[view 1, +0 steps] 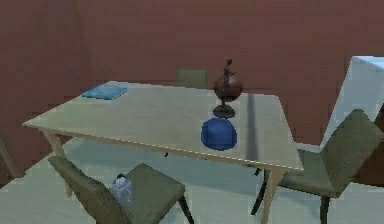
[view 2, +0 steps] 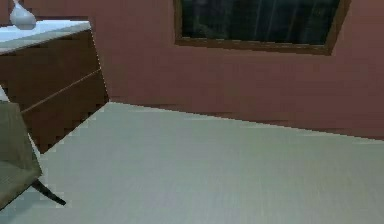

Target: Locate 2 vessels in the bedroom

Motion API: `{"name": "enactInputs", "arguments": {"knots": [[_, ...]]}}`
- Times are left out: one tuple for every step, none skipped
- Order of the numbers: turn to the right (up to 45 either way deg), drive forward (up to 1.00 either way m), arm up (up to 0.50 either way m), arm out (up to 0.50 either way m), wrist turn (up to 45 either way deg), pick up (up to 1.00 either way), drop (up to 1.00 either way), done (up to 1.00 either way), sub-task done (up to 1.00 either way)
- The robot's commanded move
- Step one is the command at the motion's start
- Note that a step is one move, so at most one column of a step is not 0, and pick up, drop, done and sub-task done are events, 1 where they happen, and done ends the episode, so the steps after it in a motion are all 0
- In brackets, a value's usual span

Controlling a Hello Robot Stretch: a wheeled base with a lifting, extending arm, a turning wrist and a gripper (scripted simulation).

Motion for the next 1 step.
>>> {"name": "enactInputs", "arguments": {"knots": [[-24.0, 0.0, 0.0, 0.0, 0.0, 0.0, 0.0, 0.0, 0.0]]}}
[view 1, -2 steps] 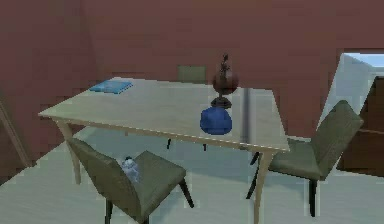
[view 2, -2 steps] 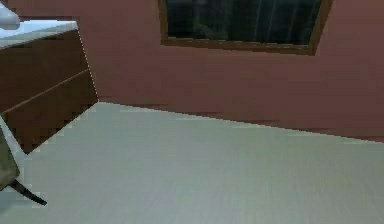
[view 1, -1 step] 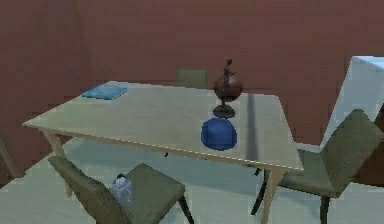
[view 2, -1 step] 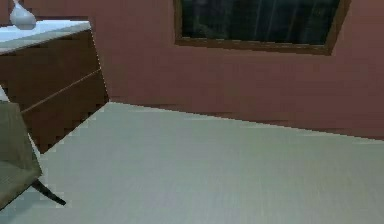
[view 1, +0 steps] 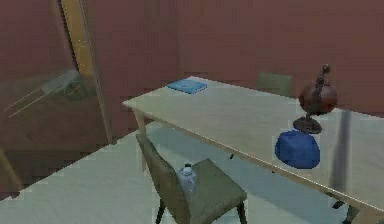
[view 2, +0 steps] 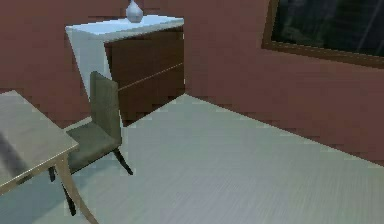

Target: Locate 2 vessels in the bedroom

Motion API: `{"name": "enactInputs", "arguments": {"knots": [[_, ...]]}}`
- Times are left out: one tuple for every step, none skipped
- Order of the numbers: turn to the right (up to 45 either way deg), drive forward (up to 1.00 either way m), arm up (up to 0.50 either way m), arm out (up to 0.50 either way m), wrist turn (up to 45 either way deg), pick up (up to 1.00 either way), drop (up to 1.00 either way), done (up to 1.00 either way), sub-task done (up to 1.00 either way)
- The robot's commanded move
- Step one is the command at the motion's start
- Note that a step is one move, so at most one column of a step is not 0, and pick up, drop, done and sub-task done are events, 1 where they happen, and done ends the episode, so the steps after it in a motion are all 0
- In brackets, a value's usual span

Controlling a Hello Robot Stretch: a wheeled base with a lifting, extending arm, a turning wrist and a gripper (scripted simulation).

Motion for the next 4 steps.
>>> {"name": "enactInputs", "arguments": {"knots": [[0.0, 0.0, 0.0, 0.0, 0.0, 0.0, 0.0, 0.0, 1.0], [45.0, 0.0, 0.0, 0.0, 0.0, 0.0, 0.0, 0.0, 0.0], [42.0, 0.0, 0.0, 0.0, 0.0, 0.0, 0.0, 0.0, 0.0], [0.0, 1.0, 0.0, 0.0, 0.0, 0.0, 0.0, 0.0, 0.0]]}}
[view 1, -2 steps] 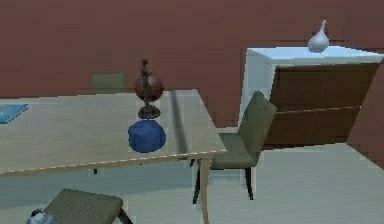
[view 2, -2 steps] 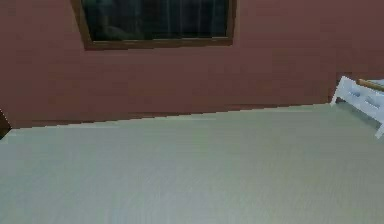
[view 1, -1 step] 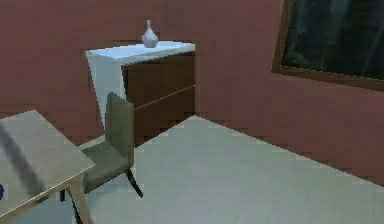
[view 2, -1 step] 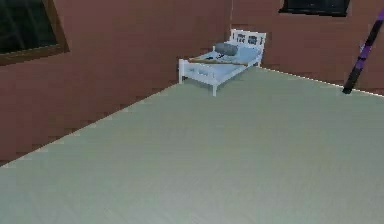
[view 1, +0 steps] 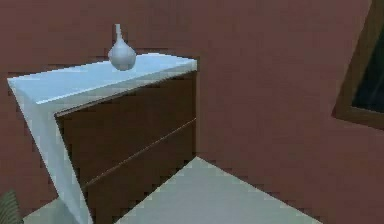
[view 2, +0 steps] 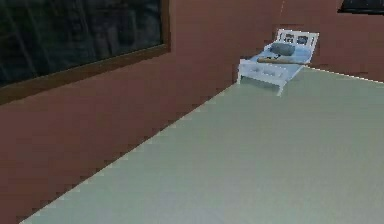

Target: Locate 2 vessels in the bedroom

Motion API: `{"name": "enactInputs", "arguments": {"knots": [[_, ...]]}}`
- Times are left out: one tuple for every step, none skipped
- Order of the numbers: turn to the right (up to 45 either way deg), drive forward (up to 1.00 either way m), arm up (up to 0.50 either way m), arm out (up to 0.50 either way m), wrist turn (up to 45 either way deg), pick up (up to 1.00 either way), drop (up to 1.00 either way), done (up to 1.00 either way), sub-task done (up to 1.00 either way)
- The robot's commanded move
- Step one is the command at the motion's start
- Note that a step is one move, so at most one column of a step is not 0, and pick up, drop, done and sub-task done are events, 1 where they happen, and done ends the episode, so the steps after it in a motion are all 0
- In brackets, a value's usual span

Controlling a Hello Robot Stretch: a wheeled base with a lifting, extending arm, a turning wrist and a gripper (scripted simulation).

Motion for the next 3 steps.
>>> {"name": "enactInputs", "arguments": {"knots": [[0.0, 0.55, 0.0, 0.0, 0.0, 0.0, 0.0, 0.0, 0.0], [-27.0, 0.0, 0.0, 0.0, 0.0, 0.0, 0.0, 0.0, 0.0], [0.0, 0.0, 0.0, 0.0, 0.0, 0.0, 0.0, 1.0, 0.0]]}}
